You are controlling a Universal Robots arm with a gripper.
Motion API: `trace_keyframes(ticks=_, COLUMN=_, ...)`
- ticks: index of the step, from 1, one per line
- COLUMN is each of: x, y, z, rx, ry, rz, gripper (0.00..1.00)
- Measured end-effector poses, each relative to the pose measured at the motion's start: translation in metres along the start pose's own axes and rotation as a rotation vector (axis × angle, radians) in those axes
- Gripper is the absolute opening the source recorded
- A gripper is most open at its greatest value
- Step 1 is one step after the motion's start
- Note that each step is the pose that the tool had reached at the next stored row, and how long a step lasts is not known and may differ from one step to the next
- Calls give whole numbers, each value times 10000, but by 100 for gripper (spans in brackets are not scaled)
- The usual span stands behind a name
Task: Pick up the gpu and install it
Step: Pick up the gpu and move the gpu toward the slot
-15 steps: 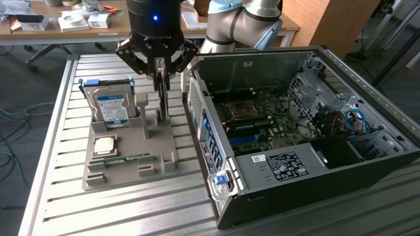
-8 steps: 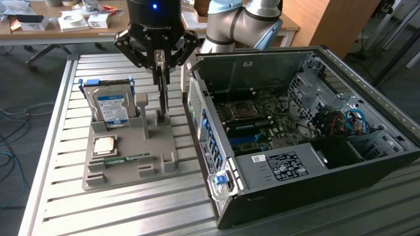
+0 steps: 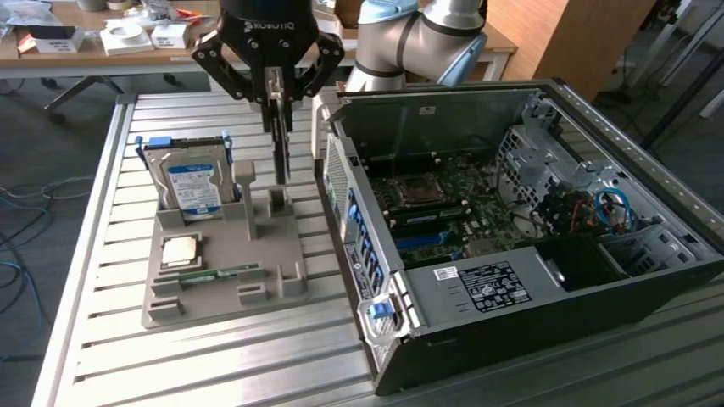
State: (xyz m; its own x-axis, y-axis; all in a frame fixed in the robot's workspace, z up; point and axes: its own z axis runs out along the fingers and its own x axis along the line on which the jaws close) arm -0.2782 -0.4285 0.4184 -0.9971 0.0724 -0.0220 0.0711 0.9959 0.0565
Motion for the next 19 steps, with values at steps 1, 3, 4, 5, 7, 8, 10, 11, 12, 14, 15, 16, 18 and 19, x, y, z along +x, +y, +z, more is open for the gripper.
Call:
trace_keyframes(ticks=1, x=-1, y=1, z=-25, rx=-1, ry=-1, rz=0, gripper=26)
trace_keyframes(ticks=3, x=-2, y=4, z=-73, rx=0, ry=0, rz=-1, gripper=26)
trace_keyframes(ticks=4, x=-2, y=5, z=-93, rx=0, ry=0, rz=0, gripper=26)
trace_keyframes(ticks=5, x=-3, y=6, z=-114, rx=0, ry=0, rz=-1, gripper=26)
trace_keyframes(ticks=7, x=-4, y=8, z=-153, rx=0, ry=-1, rz=-1, gripper=26)
trace_keyframes(ticks=8, x=-4, y=9, z=-171, rx=1, ry=0, rz=-1, gripper=26)
trace_keyframes(ticks=10, x=-4, y=10, z=-192, rx=-1, ry=-1, rz=-1, gripper=26)
trace_keyframes(ticks=11, x=-5, y=10, z=-192, rx=-1, ry=-1, rz=-2, gripper=26)
trace_keyframes(ticks=12, x=-4, y=11, z=-192, rx=-1, ry=-1, rz=-1, gripper=26)
trace_keyframes(ticks=14, x=-5, y=11, z=-193, rx=0, ry=-1, rz=-1, gripper=26)
trace_keyframes(ticks=15, x=-5, y=11, z=-193, rx=-1, ry=-1, rz=-1, gripper=26)
trace_keyframes(ticks=16, x=-5, y=11, z=-193, rx=0, ry=-1, rz=-1, gripper=26)
trace_keyframes(ticks=18, x=-7, y=11, z=-194, rx=0, ry=1, rz=-3, gripper=26)
trace_keyframes(ticks=19, x=-14, y=11, z=-194, rx=2, ry=3, rz=-5, gripper=26)
